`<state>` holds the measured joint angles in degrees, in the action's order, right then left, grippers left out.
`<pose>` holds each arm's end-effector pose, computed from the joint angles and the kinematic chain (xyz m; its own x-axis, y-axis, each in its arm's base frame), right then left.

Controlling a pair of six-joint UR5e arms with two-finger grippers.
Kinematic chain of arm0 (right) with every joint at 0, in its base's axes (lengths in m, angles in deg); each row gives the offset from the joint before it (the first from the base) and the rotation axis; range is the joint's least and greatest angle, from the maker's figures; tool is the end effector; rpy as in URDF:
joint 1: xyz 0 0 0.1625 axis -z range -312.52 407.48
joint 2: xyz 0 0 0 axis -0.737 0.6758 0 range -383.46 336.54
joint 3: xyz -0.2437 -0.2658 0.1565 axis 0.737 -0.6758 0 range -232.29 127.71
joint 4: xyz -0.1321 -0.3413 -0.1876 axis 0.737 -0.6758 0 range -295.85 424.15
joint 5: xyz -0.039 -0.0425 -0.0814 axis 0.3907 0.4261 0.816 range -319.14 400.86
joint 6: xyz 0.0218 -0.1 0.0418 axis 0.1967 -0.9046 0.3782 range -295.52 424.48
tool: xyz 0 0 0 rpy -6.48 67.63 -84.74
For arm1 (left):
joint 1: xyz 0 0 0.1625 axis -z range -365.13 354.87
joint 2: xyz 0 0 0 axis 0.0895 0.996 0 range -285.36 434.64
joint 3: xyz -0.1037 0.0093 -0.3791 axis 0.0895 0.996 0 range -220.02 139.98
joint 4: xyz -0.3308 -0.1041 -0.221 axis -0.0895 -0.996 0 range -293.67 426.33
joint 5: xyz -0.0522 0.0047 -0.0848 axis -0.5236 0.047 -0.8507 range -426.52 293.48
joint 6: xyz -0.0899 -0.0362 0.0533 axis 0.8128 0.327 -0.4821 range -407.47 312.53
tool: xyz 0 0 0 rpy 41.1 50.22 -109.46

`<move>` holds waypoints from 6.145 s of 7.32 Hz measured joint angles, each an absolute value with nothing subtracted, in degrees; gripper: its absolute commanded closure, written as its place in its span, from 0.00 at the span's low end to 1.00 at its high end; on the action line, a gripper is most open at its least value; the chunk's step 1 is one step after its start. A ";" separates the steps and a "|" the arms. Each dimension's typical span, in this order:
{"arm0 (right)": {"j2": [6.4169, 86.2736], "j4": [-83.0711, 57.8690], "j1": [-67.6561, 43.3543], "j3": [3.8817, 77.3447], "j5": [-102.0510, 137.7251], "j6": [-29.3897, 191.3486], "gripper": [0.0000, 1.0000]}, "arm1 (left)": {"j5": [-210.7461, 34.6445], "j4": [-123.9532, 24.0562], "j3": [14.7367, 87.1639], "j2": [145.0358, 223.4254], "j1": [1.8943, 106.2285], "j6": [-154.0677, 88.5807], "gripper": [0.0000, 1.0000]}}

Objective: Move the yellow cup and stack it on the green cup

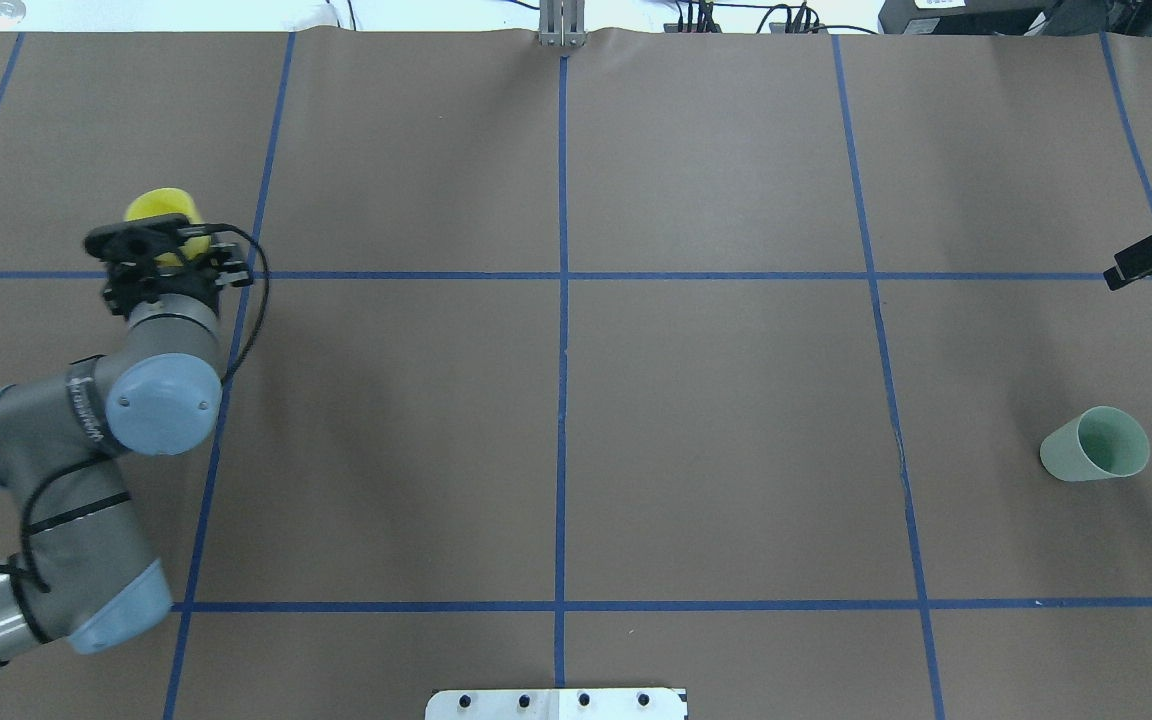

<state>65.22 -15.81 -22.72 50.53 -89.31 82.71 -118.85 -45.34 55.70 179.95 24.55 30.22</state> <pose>-0.1150 -0.5027 0.4967 0.6946 -0.2134 0.6870 0.0965 0.9740 0.2050 0.4214 -0.4714 0.3988 0.7840 -0.2528 -0.5670 0.5988 0.5489 0.5832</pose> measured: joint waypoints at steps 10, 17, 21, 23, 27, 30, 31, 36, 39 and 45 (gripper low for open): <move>52.55 -15.41 -17.98 50.87 -95.76 98.01 0.00 | -138.13 -86.21 31.69 211.53 16.40 -14.90 1.00; 39.75 -15.04 -5.67 51.14 -95.88 126.05 0.00 | -134.02 -93.15 31.09 212.12 15.10 -16.42 1.00; 37.35 -15.07 -3.59 50.27 -95.61 126.84 0.01 | -133.07 -101.55 31.32 208.96 13.63 -18.86 1.00; 36.39 -15.03 -2.33 49.91 -95.57 128.44 0.01 | -133.05 -102.08 31.40 209.09 13.37 -19.06 1.00; 35.81 -15.04 -0.79 49.75 -95.49 128.89 0.01 | -131.05 -103.35 31.58 208.89 12.38 -22.23 1.00; 35.79 -15.04 0.46 49.35 -95.39 129.01 0.08 | -130.23 -103.42 31.46 208.95 11.36 -28.74 1.00; 35.81 -15.04 0.98 49.27 -95.35 129.07 0.21 | -130.18 -103.45 31.44 208.94 11.30 -29.02 1.00; 35.67 -13.51 2.82 49.48 -92.12 129.46 0.40 | -130.16 -103.51 31.47 208.78 10.75 -28.95 1.00; 35.08 -13.21 3.54 49.73 -90.01 129.41 0.51 | -130.21 -103.48 31.44 208.69 10.52 -29.01 1.00; 34.81 -13.20 4.66 50.16 -86.97 129.62 1.00 | -130.15 -103.47 31.36 208.67 9.93 -29.02 0.66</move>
